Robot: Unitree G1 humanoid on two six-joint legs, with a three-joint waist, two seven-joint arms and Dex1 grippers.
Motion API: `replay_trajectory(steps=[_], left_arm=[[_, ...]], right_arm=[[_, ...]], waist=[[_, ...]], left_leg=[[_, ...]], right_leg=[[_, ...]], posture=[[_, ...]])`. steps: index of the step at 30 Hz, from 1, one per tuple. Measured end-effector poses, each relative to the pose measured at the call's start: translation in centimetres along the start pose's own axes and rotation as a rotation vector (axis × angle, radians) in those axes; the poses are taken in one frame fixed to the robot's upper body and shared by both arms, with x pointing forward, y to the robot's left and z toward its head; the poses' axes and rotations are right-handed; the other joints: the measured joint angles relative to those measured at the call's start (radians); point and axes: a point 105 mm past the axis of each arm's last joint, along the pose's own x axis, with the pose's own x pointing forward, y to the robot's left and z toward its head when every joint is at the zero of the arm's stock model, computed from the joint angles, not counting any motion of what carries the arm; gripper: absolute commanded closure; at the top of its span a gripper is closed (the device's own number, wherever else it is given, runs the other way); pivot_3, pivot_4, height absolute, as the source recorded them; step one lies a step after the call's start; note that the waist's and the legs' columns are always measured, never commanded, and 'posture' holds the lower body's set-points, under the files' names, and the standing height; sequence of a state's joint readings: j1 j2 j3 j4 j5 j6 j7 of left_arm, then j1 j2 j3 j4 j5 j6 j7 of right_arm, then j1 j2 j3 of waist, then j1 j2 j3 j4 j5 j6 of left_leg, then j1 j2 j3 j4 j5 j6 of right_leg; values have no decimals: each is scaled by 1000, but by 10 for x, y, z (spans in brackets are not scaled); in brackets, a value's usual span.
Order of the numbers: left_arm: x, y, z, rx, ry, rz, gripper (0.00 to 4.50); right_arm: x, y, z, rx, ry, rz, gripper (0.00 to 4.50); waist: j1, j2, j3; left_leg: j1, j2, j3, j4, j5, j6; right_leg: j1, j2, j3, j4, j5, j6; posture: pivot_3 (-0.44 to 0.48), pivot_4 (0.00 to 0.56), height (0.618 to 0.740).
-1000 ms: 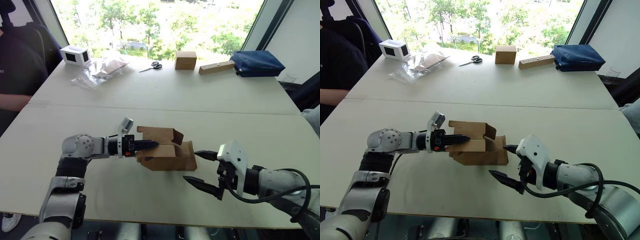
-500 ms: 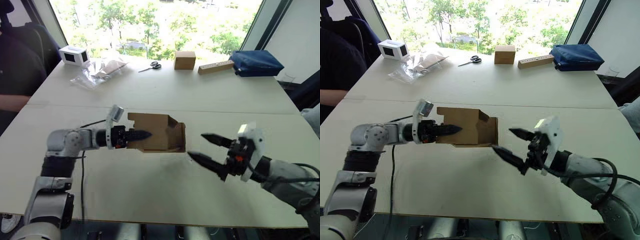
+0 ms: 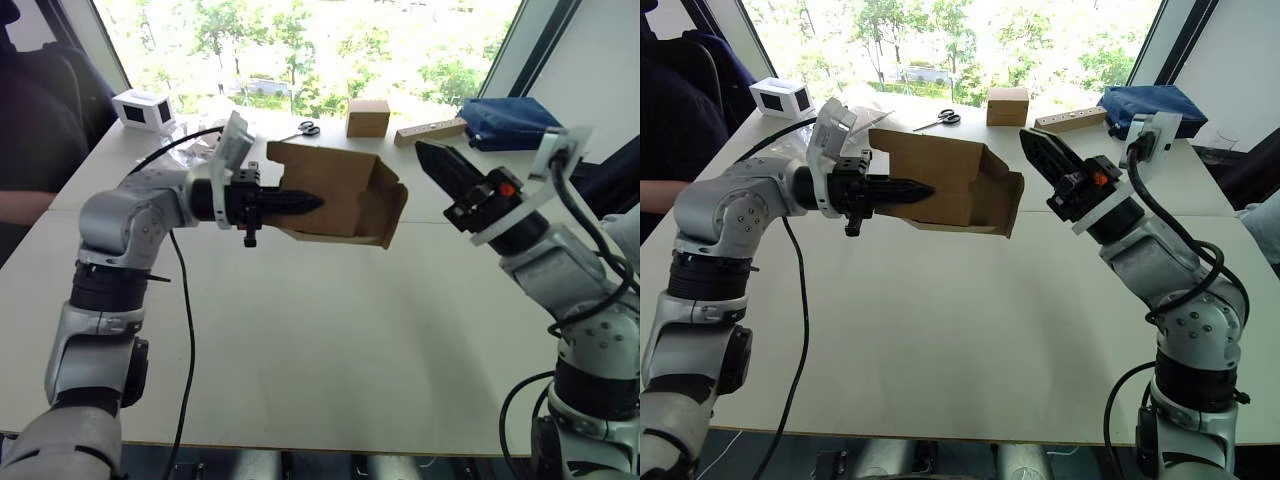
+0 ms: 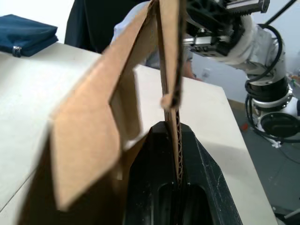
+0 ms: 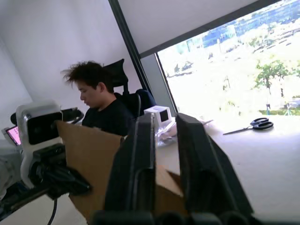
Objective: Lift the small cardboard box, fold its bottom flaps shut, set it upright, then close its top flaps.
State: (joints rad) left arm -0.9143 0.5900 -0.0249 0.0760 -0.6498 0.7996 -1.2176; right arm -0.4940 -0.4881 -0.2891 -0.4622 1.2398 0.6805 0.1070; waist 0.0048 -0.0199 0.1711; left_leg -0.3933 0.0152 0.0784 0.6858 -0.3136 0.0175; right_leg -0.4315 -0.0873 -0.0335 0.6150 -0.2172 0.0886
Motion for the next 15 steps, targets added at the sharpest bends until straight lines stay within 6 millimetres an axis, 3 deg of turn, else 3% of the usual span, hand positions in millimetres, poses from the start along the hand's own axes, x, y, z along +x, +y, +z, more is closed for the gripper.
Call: replay_trajectory(steps=[5,15], left_arm=[[3,-1,2,10,-13,-7,4500],[9,1,10,28,-42,4,4500]], right_arm=[[3,0,1,21,-13,7,4461],[0,13,-21,52,76,56,4461]], waist=[[1,0,0],[-1,0,0]], left_leg=[[0,0,0,0,0,-1],[0,0,0,0,1,-1]], right_leg=[[0,0,0,1,0,0],[0,0,0,1,0,0]], posture=[[0,150,740],[0,150,740]])
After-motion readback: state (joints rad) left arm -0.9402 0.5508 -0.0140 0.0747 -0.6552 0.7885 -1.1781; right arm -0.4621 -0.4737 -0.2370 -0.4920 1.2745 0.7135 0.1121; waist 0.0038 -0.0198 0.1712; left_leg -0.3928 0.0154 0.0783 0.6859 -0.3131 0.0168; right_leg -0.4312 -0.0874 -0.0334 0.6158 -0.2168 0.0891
